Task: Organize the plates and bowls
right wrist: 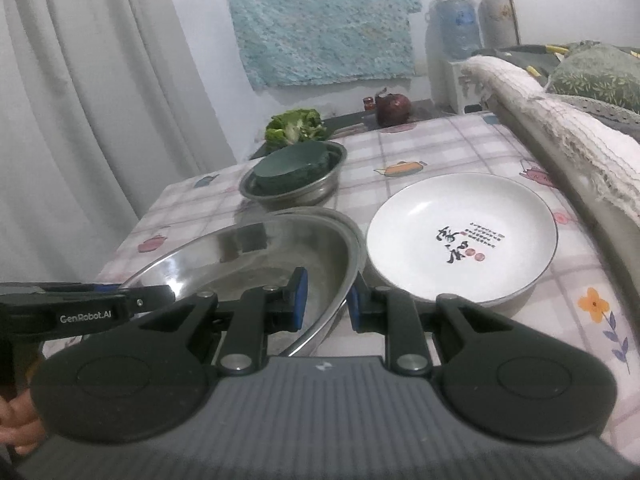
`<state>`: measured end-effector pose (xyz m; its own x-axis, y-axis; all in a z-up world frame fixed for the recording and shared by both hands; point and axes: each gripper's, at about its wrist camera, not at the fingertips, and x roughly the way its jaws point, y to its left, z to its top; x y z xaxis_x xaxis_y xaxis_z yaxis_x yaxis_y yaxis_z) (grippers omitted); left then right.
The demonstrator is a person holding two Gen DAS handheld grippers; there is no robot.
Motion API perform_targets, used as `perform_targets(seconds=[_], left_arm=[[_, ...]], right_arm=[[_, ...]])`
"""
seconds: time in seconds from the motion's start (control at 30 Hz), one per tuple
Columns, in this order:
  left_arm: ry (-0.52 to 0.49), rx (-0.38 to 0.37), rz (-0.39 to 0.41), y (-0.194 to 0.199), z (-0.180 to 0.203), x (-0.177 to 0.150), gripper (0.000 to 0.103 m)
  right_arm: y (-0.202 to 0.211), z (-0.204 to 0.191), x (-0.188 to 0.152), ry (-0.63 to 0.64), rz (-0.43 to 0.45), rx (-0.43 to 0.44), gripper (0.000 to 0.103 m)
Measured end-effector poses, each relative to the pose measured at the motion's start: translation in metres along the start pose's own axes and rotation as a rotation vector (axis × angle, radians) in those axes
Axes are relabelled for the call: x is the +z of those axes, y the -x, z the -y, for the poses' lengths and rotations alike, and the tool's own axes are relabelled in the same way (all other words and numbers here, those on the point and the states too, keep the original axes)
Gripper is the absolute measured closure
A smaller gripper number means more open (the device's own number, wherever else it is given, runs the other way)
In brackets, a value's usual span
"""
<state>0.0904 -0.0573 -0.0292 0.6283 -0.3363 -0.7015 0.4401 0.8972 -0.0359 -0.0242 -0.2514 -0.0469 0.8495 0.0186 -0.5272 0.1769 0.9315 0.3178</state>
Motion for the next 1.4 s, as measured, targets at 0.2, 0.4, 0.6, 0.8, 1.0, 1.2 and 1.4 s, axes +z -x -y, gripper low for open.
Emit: perform_targets(seconds=[0.2, 0.4, 0.6, 0.8, 1.0, 1.2, 1.4], left_arm=[[-0.004, 0.013, -0.036, -0.025, 0.003, 0.008, 0.072], [-0.022, 0.036, -0.077, -0.044, 0.002, 0.010, 0.072], [-0.022, 0.045, -0.096, -0.054, -0.002, 0.012, 0.071], [-0.018, 0.042, -0.096, -0.057, -0.004, 0.013, 0.070], [-0.007, 0.025, -0.088, -0.056, -0.008, 0.016, 0.065], [-0.011, 0.028, -0.058, -0.044, -0.009, 0.016, 0.052], [0.006, 0.046, -0.063, -0.044, -0.014, 0.014, 0.052]], right_arm=[[-0.024, 0.012, 0.007, -0.009, -0.033, -0.006, 0.083], [-0.049, 0.019, 0.011, -0.013, -0.072, -0.007, 0.083], [-0.065, 0.020, 0.015, -0.009, -0.083, 0.004, 0.083], [-0.074, 0.019, 0.020, -0.009, -0.083, 0.004, 0.082], [-0.077, 0.019, 0.023, -0.008, -0.081, 0.000, 0.078], [-0.076, 0.020, 0.024, -0.002, -0.075, -0.021, 0.072], [-0.075, 0.019, 0.024, -0.002, -0.075, -0.025, 0.072]])
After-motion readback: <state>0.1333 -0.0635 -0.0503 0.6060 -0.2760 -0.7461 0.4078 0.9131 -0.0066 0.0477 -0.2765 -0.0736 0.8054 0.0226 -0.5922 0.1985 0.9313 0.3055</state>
